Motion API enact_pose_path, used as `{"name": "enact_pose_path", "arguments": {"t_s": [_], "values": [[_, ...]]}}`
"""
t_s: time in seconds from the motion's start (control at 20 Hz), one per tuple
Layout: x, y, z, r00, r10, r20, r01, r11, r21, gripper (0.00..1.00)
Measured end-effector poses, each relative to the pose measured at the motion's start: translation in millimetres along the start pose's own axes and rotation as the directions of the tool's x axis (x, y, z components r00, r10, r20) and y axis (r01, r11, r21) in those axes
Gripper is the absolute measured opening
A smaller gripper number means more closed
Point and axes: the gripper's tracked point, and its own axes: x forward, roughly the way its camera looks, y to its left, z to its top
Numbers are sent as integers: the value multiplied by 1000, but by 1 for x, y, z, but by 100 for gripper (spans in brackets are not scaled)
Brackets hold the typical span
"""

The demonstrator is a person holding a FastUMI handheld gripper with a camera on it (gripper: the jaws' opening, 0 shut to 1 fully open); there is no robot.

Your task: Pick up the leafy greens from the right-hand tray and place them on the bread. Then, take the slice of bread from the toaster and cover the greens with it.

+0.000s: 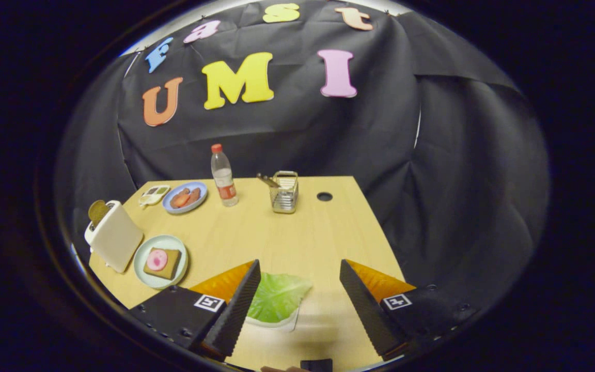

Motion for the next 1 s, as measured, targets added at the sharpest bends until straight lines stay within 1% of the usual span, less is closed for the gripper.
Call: {"name": "enact_pose_path", "arguments": {"t_s": [0.15,0.25,0.4,0.45,0.6,0.7,0.8,0.85,0.9,1.0], "values": [[37,0,-30,994,33,-103,-35,999,-17,95],[55,7,-42,987,76,-145,-79,997,-14,95],[77,18,-61,961,140,-240,-137,990,29,95],[83,17,-67,952,144,-269,-137,990,42,93],[99,11,-77,939,129,-318,-113,991,68,92],[106,14,-87,925,136,-356,-117,990,73,88],[112,19,-89,918,147,-368,-132,989,65,88],[115,18,-89,919,143,-367,-129,990,63,83],[116,19,-88,919,146,-368,-128,989,72,83],[117,17,-93,913,140,-384,-126,990,62,73]]}}
